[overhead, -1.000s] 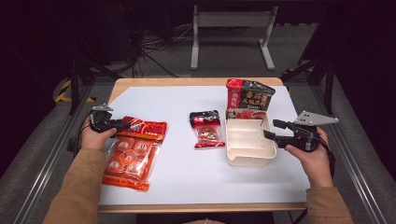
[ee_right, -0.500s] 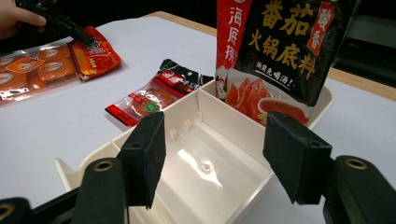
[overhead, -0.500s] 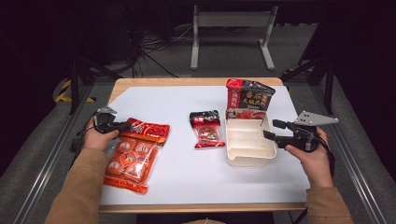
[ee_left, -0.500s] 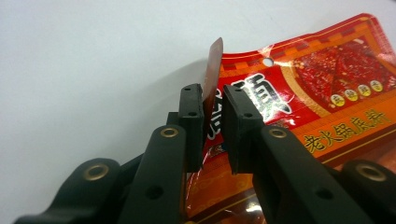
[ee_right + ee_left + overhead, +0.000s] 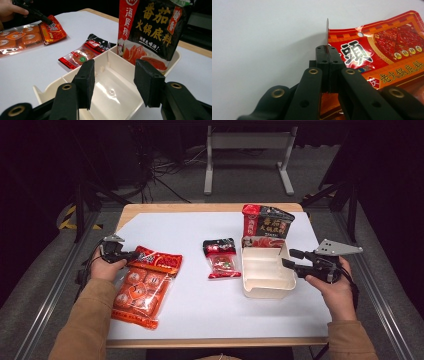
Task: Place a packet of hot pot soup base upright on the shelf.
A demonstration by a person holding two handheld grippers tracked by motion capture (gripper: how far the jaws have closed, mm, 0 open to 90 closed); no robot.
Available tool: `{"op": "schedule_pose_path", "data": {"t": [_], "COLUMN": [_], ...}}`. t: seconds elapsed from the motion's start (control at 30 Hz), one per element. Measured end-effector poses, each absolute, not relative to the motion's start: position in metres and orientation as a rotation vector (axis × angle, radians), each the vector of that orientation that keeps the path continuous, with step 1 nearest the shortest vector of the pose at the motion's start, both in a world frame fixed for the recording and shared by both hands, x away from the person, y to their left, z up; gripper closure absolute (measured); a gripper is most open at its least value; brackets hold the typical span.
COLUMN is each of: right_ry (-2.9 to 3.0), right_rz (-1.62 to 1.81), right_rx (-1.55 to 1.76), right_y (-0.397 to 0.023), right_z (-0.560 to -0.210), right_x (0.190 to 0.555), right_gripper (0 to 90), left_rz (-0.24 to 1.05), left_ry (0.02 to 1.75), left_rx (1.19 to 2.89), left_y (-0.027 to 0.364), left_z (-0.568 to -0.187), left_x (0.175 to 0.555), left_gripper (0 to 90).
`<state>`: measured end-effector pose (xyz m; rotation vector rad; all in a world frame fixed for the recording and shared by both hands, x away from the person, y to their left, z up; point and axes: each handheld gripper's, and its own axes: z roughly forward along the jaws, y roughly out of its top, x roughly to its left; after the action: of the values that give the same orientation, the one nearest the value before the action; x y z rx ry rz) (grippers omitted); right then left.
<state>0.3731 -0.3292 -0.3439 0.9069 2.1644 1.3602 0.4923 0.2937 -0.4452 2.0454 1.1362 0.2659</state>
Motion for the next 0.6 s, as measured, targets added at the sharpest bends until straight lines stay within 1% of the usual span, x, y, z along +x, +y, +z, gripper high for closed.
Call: {"op": "schedule_pose_path", "data": {"t": [0.1,0.17,0.4,0.6], "right_ry": [2.157,2.154,2.167,2.184], "right_rz": [1.376,1.378,1.434,1.439], "right_rx": [0.893,0.893,0.860,0.825], "right_y": [-0.328,-0.328,-0.320,-0.311], "right_z": [-0.342,-0.341,-0.339,-0.336], "right_x": [0.372,0.371,0.371,0.373], "right_gripper": [55.7,56.5,55.3,54.0], "left_rz": [0.247,0.247,0.262,0.301], "left_ry": [1.151,1.155,1.139,1.100], "left_rx": [2.008,1.997,1.932,1.869], "left_y": [0.297,0.298,0.303,0.306], "left_z": [-0.442,-0.441,-0.421,-0.402], "left_x": [0.490,0.489,0.478,0.464], "left_gripper": [90.0,90.0,90.0,90.0]}}
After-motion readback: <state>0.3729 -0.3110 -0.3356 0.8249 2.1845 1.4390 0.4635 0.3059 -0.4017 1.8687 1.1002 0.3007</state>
